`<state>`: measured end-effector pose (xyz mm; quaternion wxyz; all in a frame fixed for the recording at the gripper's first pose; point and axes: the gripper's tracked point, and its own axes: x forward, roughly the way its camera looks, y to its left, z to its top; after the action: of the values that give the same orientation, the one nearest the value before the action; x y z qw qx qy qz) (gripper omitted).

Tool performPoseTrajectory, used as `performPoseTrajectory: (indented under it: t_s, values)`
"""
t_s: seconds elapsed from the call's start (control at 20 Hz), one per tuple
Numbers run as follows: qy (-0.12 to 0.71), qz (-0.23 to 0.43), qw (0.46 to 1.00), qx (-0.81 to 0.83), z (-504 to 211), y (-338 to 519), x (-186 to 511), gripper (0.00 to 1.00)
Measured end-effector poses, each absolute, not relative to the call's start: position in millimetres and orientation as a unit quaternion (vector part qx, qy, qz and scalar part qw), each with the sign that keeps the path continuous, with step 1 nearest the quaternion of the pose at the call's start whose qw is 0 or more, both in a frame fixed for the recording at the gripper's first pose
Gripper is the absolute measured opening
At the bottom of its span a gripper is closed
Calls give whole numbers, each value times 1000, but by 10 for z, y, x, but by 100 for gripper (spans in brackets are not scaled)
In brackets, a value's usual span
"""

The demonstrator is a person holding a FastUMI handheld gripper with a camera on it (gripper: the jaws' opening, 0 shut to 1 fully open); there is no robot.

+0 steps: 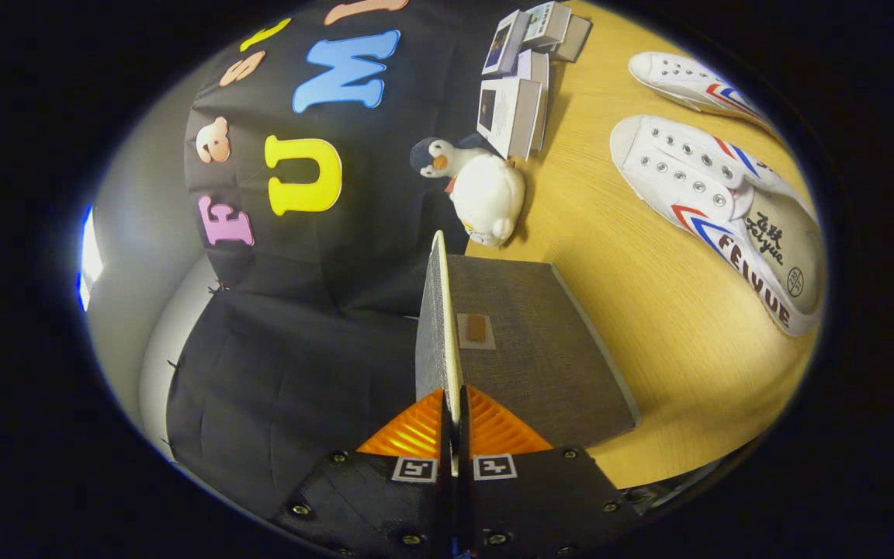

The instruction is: Open the storage box then place both shoes into the box .Put the left shoe in first, then the right shoe, with the right side of both shoes facing outward in a uniform manner.

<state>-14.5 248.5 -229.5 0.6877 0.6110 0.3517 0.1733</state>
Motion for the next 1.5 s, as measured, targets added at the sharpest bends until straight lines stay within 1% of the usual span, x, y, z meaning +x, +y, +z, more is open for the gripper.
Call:
performPoseTrajectory:
  t_s: [0.15,0.25,0.55,0.85,1.1,1.35,1.5]
  values:
    - [357,194,705,582,-2148,2534,-179,2]
    - [350,218,702,580,-1930,2578,-172,1]
    - [335,251,732,537,-1433,2686,-88,2]
    - [323,284,754,497,-915,3025,-41,3]
    - [313,299,781,450,-614,3417,16,3]
    - [315,309,793,419,-510,3849,7,3]
    - [315,293,805,409,-501,4063,27,3]
